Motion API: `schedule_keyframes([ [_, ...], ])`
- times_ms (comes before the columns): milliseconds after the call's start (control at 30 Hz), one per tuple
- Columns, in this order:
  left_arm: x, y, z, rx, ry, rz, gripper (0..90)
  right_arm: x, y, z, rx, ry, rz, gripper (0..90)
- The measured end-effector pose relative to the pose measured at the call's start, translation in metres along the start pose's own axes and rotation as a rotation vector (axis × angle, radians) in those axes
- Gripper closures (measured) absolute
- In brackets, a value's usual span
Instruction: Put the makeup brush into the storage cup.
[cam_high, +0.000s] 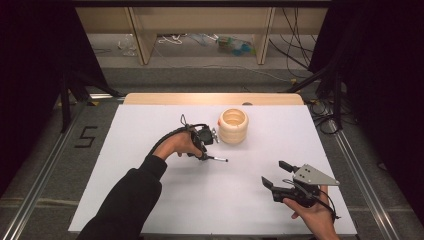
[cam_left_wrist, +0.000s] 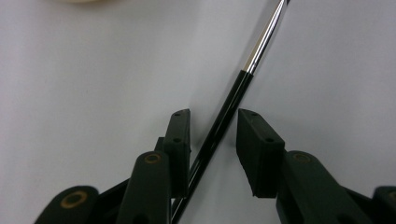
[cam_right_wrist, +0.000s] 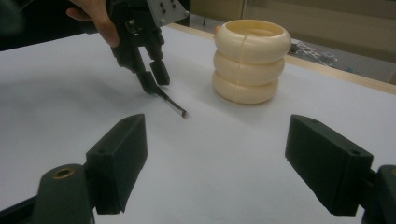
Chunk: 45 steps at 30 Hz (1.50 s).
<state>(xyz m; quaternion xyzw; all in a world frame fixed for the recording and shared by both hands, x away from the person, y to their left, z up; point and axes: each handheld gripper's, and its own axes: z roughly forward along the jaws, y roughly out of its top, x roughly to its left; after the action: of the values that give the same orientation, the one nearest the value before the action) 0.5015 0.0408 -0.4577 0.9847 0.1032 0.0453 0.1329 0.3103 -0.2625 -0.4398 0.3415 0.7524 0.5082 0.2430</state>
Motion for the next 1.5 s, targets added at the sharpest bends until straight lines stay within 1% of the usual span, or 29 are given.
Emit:
schedule_keyframes([
  [33, 0.0, 0.0, 0.0, 0.0, 0.0, 0.0, 68.0, -0.001, 0.0, 0.001, -0.018, -0.002, -0.012, 22.5],
  [67, 0.0, -0.001, 0.0, -0.004, -0.003, 0.001, 68.9, 0.001, 0.0, 0.001, -0.004, 0.01, 0.008, 22.5],
  [133, -0.001, 0.0, 0.0, 0.004, -0.007, 0.008, 70.9, 0.001, 0.0, 0.0, 0.004, 0.001, 0.0, 22.5],
  [233, -0.001, 0.001, 0.0, 0.004, -0.005, 0.013, 71.8, 0.001, 0.0, 0.0, 0.006, 0.003, 0.003, 22.5],
  [267, -0.002, 0.001, 0.0, 0.01, -0.005, 0.012, 72.1, 0.0, 0.001, -0.002, 0.032, 0.003, -0.002, 22.5],
  [300, -0.002, 0.001, 0.0, 0.014, -0.005, 0.013, 72.1, 0.0, 0.001, -0.002, 0.032, 0.003, -0.002, 22.5],
  [333, -0.002, 0.002, 0.0, 0.02, -0.007, 0.014, 72.5, 0.001, 0.0, 0.0, 0.009, 0.004, 0.006, 22.5],
  [433, -0.002, 0.003, 0.001, 0.022, -0.009, 0.022, 74.2, 0.001, 0.0, 0.0, 0.005, -0.002, 0.001, 22.5],
  [467, -0.002, 0.004, 0.0, 0.033, -0.009, 0.029, 74.1, 0.001, 0.0, 0.0, 0.007, -0.004, -0.001, 22.5],
  [500, -0.002, 0.004, 0.0, 0.033, -0.009, 0.029, 74.1, 0.001, 0.0, 0.0, 0.007, -0.004, -0.001, 22.5],
  [533, -0.003, 0.005, 0.001, 0.041, -0.012, 0.027, 74.2, 0.0, 0.0, 0.001, -0.002, 0.01, 0.008, 22.5],
  [600, -0.003, 0.006, 0.001, 0.045, -0.007, 0.033, 74.8, 0.001, 0.0, 0.002, -0.003, 0.012, 0.009, 22.5],
  [633, -0.004, 0.008, 0.001, 0.056, -0.012, 0.032, 75.7, 0.001, 0.0, 0.002, -0.001, 0.011, 0.006, 22.5],
  [667, -0.004, 0.008, 0.001, 0.058, -0.008, 0.041, 76.4, 0.001, 0.0, 0.002, 0.0, 0.011, 0.007, 22.5],
  [767, -0.005, 0.009, 0.001, 0.061, -0.018, 0.032, 78.1, 0.001, 0.0, 0.002, 0.0, 0.011, 0.007, 22.5],
  [800, -0.004, 0.009, 0.001, 0.06, -0.019, 0.052, 80.2, -0.001, 0.0, 0.002, -0.011, -0.001, -0.015, 22.5],
  [833, -0.005, 0.008, 0.001, 0.054, -0.017, 0.06, 80.2, -0.001, 0.0, 0.002, -0.011, -0.001, -0.015, 22.5],
  [867, -0.005, 0.008, 0.001, 0.055, -0.019, 0.063, 81.1, 0.001, 0.0, 0.002, 0.001, 0.01, 0.007, 22.4],
  [900, -0.005, 0.008, 0.002, 0.054, -0.025, 0.048, 81.2, 0.001, 0.0, 0.002, -0.002, 0.011, 0.01, 22.4],
  [933, -0.004, 0.008, 0.002, 0.054, -0.025, 0.051, 81.2, 0.0, 0.0, 0.002, -0.002, 0.01, 0.01, 22.4],
  [967, -0.004, 0.009, 0.002, 0.055, -0.025, 0.048, 81.2, 0.0, 0.0, 0.002, -0.004, 0.004, -0.002, 22.4],
  [1000, -0.003, 0.009, 0.002, 0.059, -0.027, 0.048, 81.3, -0.001, 0.001, -0.001, 0.028, -0.01, -0.019, 22.4],
  [1067, -0.004, 0.01, 0.001, 0.072, -0.027, 0.048, 81.8, -0.001, 0.001, -0.001, 0.021, -0.011, -0.017, 22.4],
  [1133, -0.005, 0.01, 0.002, 0.068, -0.024, 0.049, 82.5, -0.001, 0.001, -0.001, 0.022, -0.01, -0.017, 22.4],
  [1200, -0.004, 0.011, 0.002, 0.076, -0.029, 0.051, 83.1, -0.001, 0.001, 0.0, 0.023, -0.01, -0.016, 22.3],
  [1233, -0.005, 0.011, 0.002, 0.077, -0.033, 0.04, 83.1, -0.001, 0.001, 0.0, 0.023, -0.01, -0.016, 22.3],
  [1300, -0.005, 0.014, 0.002, 0.097, -0.035, 0.036, 83.3, -0.001, 0.001, -0.001, 0.027, -0.01, -0.017, 22.4],
  [1433, -0.007, 0.019, 0.003, 0.129, -0.023, 0.04, 83.4, -0.001, 0.001, 0.0, 0.02, -0.012, -0.015, 22.3],
  [1500, -0.007, 0.019, 0.003, 0.13, -0.024, 0.037, 83.5, -0.001, 0.001, 0.0, 0.02, -0.011, -0.014, 22.4],
])
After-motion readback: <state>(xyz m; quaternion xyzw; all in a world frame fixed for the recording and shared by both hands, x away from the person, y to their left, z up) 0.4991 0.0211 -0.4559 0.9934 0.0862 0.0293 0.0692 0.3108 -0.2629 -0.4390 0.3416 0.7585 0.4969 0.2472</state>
